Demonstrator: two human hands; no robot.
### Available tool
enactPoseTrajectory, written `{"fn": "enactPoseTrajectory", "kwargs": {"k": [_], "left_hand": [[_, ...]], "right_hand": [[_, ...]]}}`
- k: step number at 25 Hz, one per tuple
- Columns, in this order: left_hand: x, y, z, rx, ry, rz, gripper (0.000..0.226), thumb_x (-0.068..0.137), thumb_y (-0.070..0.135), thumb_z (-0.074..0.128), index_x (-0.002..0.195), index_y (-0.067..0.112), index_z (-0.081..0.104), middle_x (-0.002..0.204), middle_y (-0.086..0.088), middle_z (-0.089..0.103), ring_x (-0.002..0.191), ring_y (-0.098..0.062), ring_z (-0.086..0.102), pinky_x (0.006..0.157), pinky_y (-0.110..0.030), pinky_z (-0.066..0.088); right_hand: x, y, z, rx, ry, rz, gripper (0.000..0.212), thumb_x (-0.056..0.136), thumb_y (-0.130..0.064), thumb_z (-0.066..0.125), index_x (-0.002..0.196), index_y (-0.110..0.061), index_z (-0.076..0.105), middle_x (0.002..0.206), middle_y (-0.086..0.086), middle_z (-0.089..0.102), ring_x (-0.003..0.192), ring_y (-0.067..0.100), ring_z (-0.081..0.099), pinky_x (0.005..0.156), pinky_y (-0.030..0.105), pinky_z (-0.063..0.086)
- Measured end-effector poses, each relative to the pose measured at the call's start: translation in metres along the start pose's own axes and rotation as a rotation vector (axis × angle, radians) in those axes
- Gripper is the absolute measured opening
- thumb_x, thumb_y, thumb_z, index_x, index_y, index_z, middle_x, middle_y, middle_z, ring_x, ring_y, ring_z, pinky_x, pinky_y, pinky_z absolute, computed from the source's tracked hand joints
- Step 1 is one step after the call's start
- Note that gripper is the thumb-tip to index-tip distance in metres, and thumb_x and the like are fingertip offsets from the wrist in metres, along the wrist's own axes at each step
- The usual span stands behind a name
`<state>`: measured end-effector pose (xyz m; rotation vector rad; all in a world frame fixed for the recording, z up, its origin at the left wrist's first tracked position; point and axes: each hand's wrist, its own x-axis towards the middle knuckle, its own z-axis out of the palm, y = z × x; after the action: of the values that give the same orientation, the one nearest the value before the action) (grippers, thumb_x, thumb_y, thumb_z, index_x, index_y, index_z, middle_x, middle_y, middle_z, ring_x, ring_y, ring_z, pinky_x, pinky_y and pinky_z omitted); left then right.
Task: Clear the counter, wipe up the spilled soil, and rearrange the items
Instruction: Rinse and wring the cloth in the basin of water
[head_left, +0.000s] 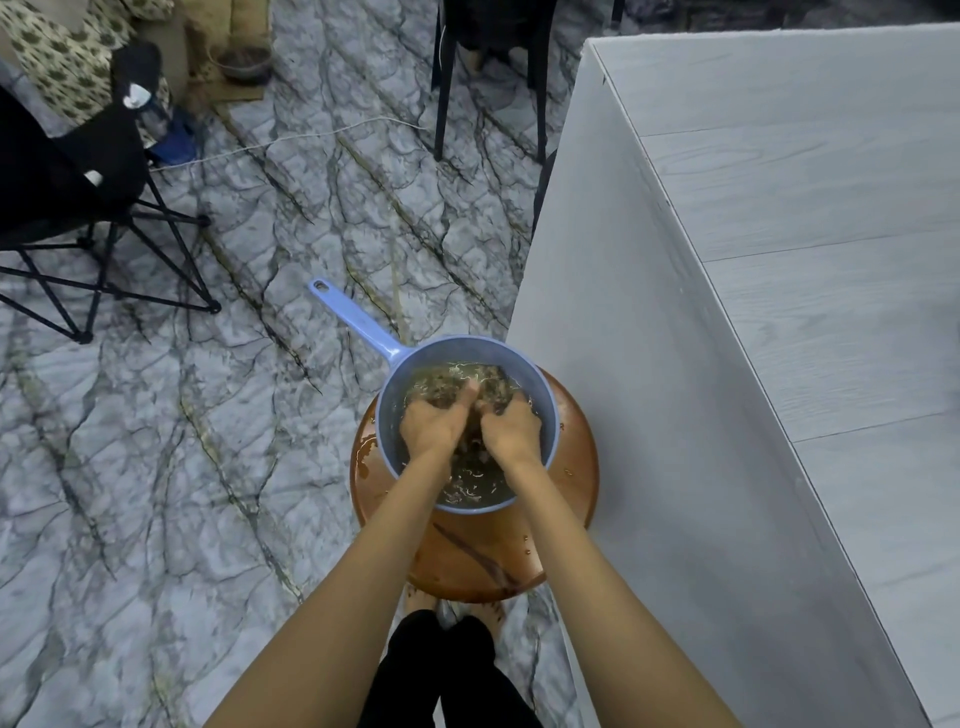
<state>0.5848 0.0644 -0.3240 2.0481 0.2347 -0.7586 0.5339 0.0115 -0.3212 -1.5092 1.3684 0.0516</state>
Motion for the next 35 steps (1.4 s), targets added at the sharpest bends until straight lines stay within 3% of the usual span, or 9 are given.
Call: {"fn": "enactPoseTrajectory", "kwargs": {"k": [3,6,11,15,20,24,26,30,35], "left_hand": [[0.003,-0.001,-0.001,0.065,0.032,0.061,0.041,0.089,0.035,0.054,0.100,-0.003,0.064,0.103,-0.022,0.066,0.102,-0.036,0.059,0.085,-0.037,0.044],[0.003,0.005,-0.006,-0.028,0.052,-0.034,0.056,0.096,0.040,0.032,0.067,0.000,0.057,0.067,-0.012,0.055,0.082,-0.037,0.056,0.073,-0.040,0.044],[0.000,0.000,-0.004,0.096,0.022,0.112,0.044,0.085,0.035,0.060,0.111,0.000,0.061,0.113,-0.021,0.065,0.110,-0.037,0.057,0.091,-0.039,0.045],[0.003,0.005,-0.005,-0.004,0.080,0.015,0.055,0.097,0.038,0.032,0.084,-0.005,0.063,0.094,-0.029,0.064,0.098,-0.043,0.060,0.082,-0.046,0.047],[-0.002,0.000,-0.004,0.094,0.049,0.176,0.040,0.084,0.032,0.063,0.106,0.000,0.059,0.113,-0.020,0.064,0.105,-0.033,0.058,0.088,-0.036,0.044],[0.006,0.004,-0.005,0.044,0.092,0.112,0.049,0.095,0.033,0.042,0.065,-0.003,0.058,0.072,-0.020,0.062,0.071,-0.030,0.054,0.058,-0.031,0.034],[0.001,0.005,-0.007,0.054,0.074,0.127,0.053,0.097,0.034,0.036,0.055,0.004,0.049,0.059,-0.011,0.053,0.072,-0.032,0.053,0.056,-0.032,0.032],[-0.003,-0.001,-0.004,0.246,0.016,0.257,0.039,0.091,0.032,0.052,0.105,-0.003,0.062,0.105,-0.024,0.066,0.104,-0.038,0.059,0.083,-0.038,0.043],[0.005,0.004,-0.007,0.078,0.003,0.017,0.063,0.098,0.040,0.026,0.084,-0.010,0.062,0.074,-0.017,0.057,0.081,-0.029,0.054,0.063,-0.033,0.036]], "right_hand": [[0.000,-0.002,-0.002,0.009,-0.036,0.004,0.040,0.095,-0.021,0.047,0.133,-0.007,0.040,0.125,0.016,0.058,0.099,0.028,0.059,0.082,0.032,0.046],[0.001,-0.002,-0.005,0.027,-0.024,0.010,0.042,0.096,-0.018,0.045,0.135,-0.006,0.038,0.129,0.016,0.055,0.108,0.029,0.057,0.087,0.031,0.045],[-0.002,-0.002,-0.002,0.016,-0.035,0.003,0.041,0.095,-0.018,0.047,0.134,-0.007,0.039,0.126,0.016,0.057,0.105,0.030,0.058,0.085,0.034,0.047],[0.001,-0.002,-0.005,0.021,-0.027,0.001,0.042,0.095,-0.018,0.046,0.135,-0.006,0.039,0.131,0.016,0.053,0.117,0.033,0.053,0.090,0.033,0.044],[0.001,-0.001,-0.004,0.016,-0.030,0.011,0.041,0.095,-0.016,0.046,0.134,-0.006,0.038,0.113,0.017,0.060,0.071,0.018,0.056,0.072,0.029,0.042],[0.002,-0.002,-0.003,0.031,-0.012,0.013,0.039,0.094,-0.018,0.047,0.132,-0.006,0.043,0.127,0.016,0.057,0.112,0.032,0.056,0.090,0.035,0.046],[0.002,-0.001,-0.001,0.019,-0.002,0.018,0.038,0.094,-0.016,0.046,0.131,-0.006,0.044,0.125,0.017,0.058,0.112,0.034,0.056,0.091,0.037,0.047],[0.002,0.001,0.000,0.022,-0.023,0.025,0.039,0.093,-0.019,0.050,0.130,-0.007,0.045,0.120,0.016,0.061,0.107,0.032,0.059,0.083,0.034,0.048],[0.003,0.001,-0.001,0.032,-0.033,0.045,0.044,0.095,-0.021,0.047,0.135,-0.006,0.037,0.126,0.016,0.056,0.107,0.031,0.056,0.082,0.032,0.045]]}}
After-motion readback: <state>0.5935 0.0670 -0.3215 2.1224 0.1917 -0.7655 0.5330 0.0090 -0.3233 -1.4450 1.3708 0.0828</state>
